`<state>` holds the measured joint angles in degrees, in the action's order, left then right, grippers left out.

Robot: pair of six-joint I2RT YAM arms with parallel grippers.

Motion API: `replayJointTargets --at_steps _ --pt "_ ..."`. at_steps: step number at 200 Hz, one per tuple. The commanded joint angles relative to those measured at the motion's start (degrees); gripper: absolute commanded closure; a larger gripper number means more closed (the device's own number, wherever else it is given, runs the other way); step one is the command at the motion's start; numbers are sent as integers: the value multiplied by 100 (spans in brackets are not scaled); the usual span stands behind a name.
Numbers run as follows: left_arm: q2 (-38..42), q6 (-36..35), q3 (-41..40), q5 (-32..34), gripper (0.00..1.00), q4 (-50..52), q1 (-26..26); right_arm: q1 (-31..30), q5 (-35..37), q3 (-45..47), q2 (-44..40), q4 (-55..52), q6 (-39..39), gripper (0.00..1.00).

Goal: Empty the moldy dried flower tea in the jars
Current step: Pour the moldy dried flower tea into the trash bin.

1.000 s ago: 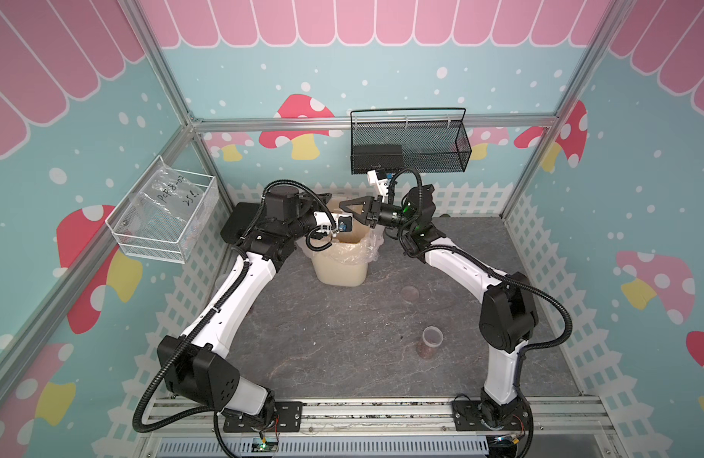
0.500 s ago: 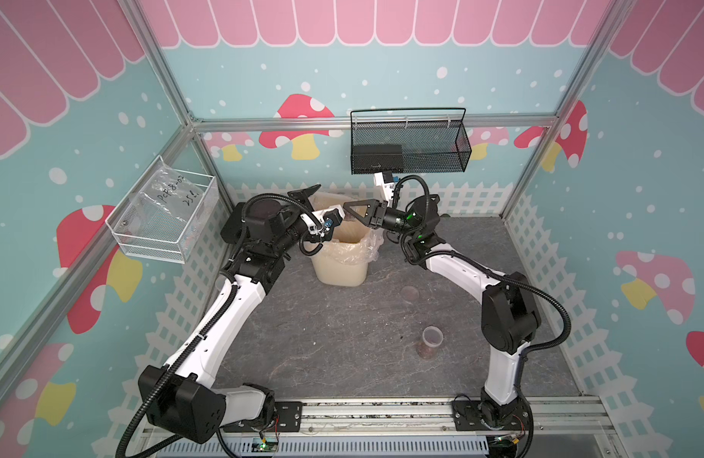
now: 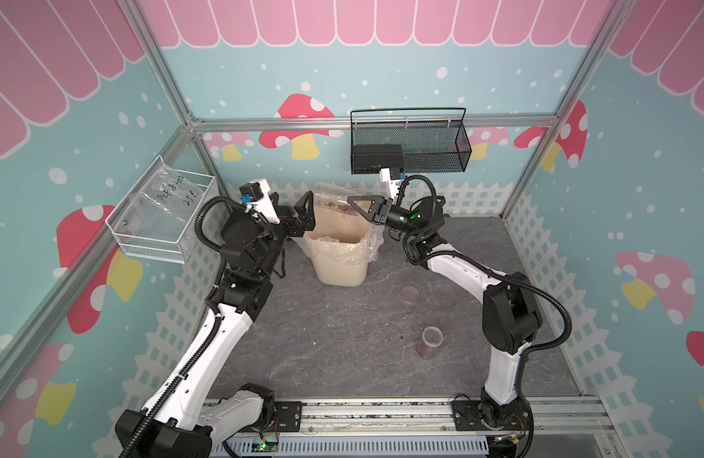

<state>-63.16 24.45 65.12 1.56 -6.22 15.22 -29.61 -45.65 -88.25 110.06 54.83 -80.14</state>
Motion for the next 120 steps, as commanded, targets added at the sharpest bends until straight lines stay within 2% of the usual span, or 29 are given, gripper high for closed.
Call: replayJointTargets --at_steps 1,34,57,120 --pt "-237 2972 205 -260 1 963 -46 9 8 170 -169 481 -226 100" --pt "-829 4701 147 -1388 1 511 -55 3 -44 324 -169 663 -358 100" --pt "-1159 5457 104 -1633 1 194 -63 -1 -87 348 -169 770 -473 100" --pt "-1520 5829 401 -1595 1 -241 -46 -30 -199 329 109 890 -625 100"
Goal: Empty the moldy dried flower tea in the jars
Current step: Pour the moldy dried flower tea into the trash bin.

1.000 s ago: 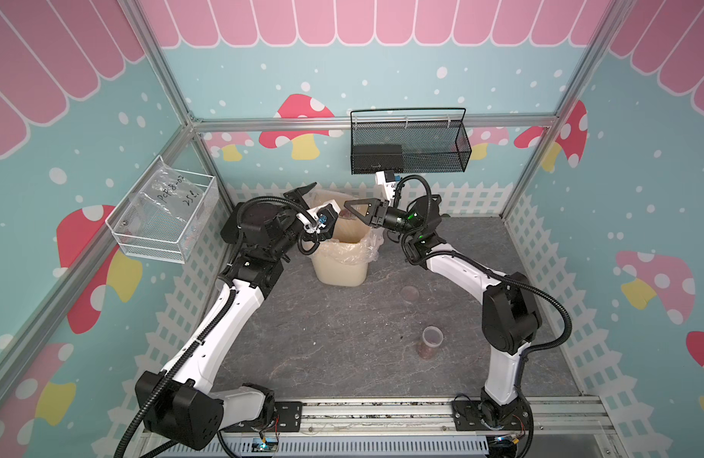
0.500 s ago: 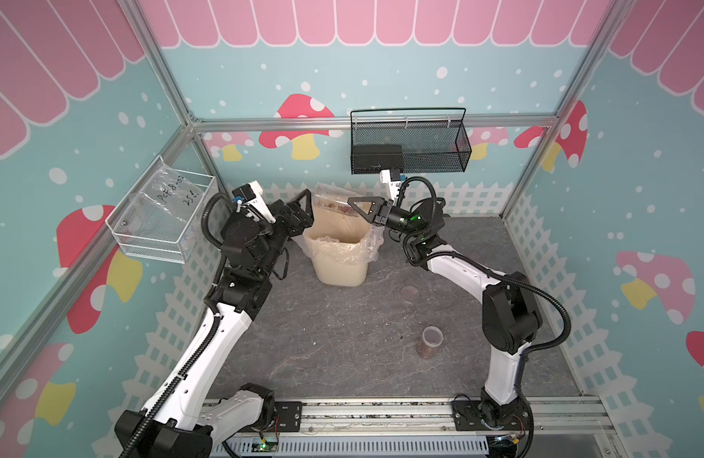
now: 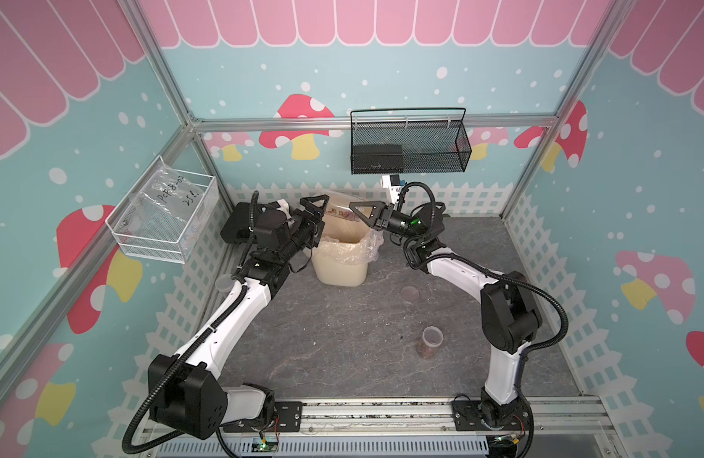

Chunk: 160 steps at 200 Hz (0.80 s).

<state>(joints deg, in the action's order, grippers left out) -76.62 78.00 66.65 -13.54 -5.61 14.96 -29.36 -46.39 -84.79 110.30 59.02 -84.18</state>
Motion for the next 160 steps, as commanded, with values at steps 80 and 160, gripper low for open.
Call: replayJointTargets --at_steps 80,160 --pt "-853 804 615 -314 22 -1124 -20 -175 -94 -37 176 566 -309 100" --pt "-925 570 369 -98 68 -1573 -20 -175 51 -89 183 293 -130 87"
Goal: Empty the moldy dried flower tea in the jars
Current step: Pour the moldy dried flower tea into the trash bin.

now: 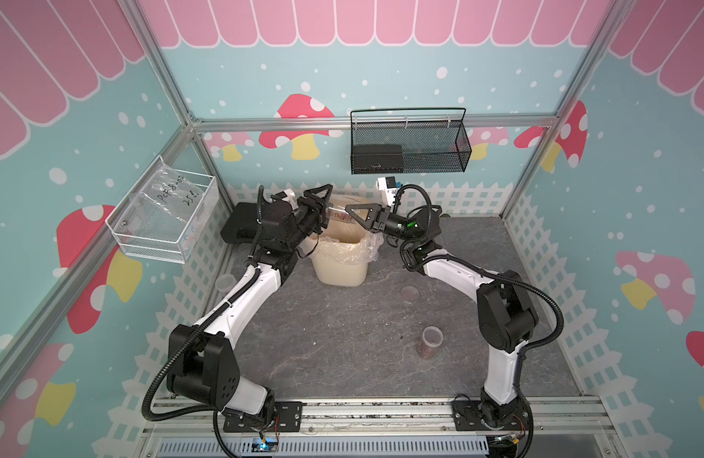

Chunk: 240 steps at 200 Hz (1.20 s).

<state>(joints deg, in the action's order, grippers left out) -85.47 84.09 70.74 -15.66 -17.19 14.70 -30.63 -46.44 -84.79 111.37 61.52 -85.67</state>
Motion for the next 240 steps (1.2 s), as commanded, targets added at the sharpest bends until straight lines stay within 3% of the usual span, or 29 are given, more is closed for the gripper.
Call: replayJointTargets --at_steps 1,50,109,195,240 --pt "-40 -41 -41 119 68 -420 7 -48 60 -94 77 31 26 87" --pt "113 -492 -28 373 85 -253 4 -55 205 -121 -177 -673 569 61" --pt "268 -1009 48 671 92 102 -86 17 798 190 -914 -1864 1842 39" --pt "110 -3362 816 1305 98 1283 -100 319 1389 1019 -1950 -3135 3597 28" --pt "-257 -5094 1303 1924 100 1810 177 323 1890 1456 -2585 -3980 4978 25"
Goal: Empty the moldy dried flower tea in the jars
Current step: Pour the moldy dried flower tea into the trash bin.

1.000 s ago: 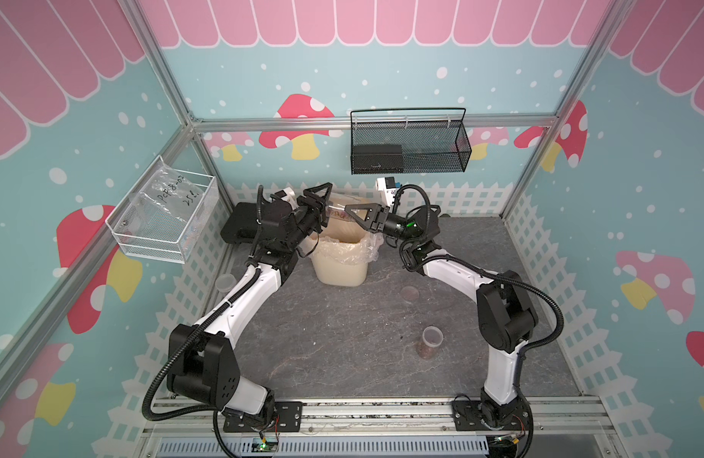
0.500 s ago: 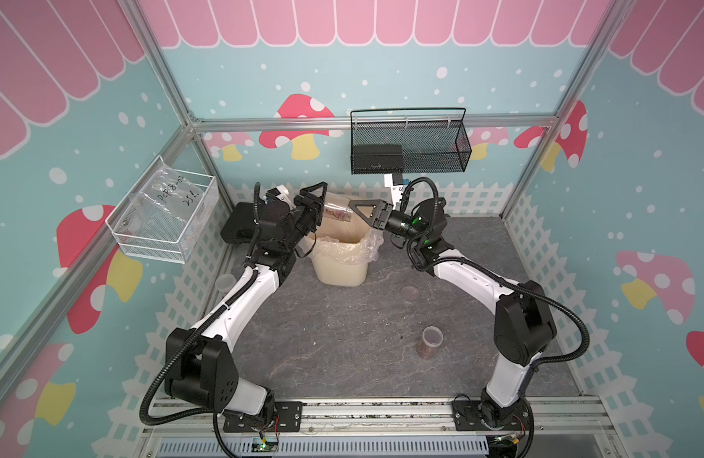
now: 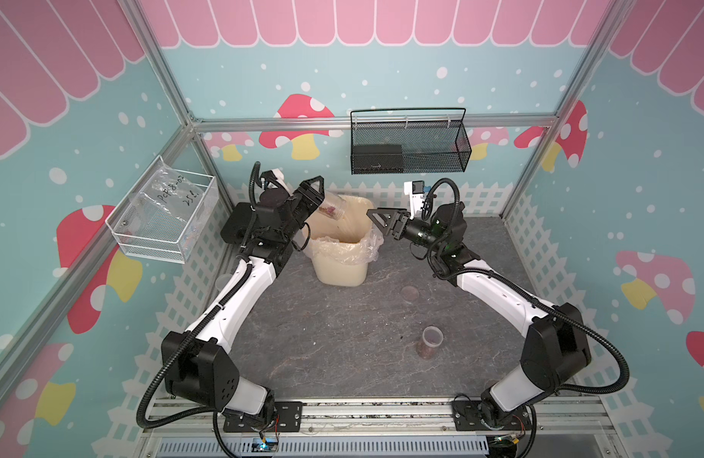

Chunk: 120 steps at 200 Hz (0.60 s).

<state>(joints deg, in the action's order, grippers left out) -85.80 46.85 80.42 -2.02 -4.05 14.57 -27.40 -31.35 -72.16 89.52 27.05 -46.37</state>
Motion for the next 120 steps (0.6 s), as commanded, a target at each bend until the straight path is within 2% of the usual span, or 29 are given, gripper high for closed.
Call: replayJointTargets --at_steps 1,34,37,50,66,84,94,106,115,120 --pt "-234 -1423 360 583 100 521 202 3 396 198 -421 -551 1076 25" --pt "-552 -3621 860 1941 100 981 861 0 1064 563 -854 -1127 2066 23" --pt "-582 -3799 887 2080 100 987 1038 2 1111 585 -887 -1172 2148 23" --pt "-687 -4270 1044 2505 100 1079 1274 -1 1289 694 -1006 -1341 2387 22" --pt "-747 -4020 1226 2520 100 1333 1269 4 1438 857 -1165 -1395 2533 21" --pt "-739 -3129 1266 1647 100 1475 992 12 1518 982 -1261 -1369 2539 19" --pt "-781 -3301 1316 1576 100 1469 1065 11 1511 1006 -1276 -1372 2545 19" --pt "-871 -3799 1397 1989 100 1516 1286 7 1491 1004 -1251 -1372 2530 19" --pt "-919 -3466 1464 1948 100 1663 1206 7 1436 990 -1235 -1368 2527 19" --pt "-937 -3131 1467 1649 100 1732 1058 10 1401 980 -1221 -1372 2524 19"
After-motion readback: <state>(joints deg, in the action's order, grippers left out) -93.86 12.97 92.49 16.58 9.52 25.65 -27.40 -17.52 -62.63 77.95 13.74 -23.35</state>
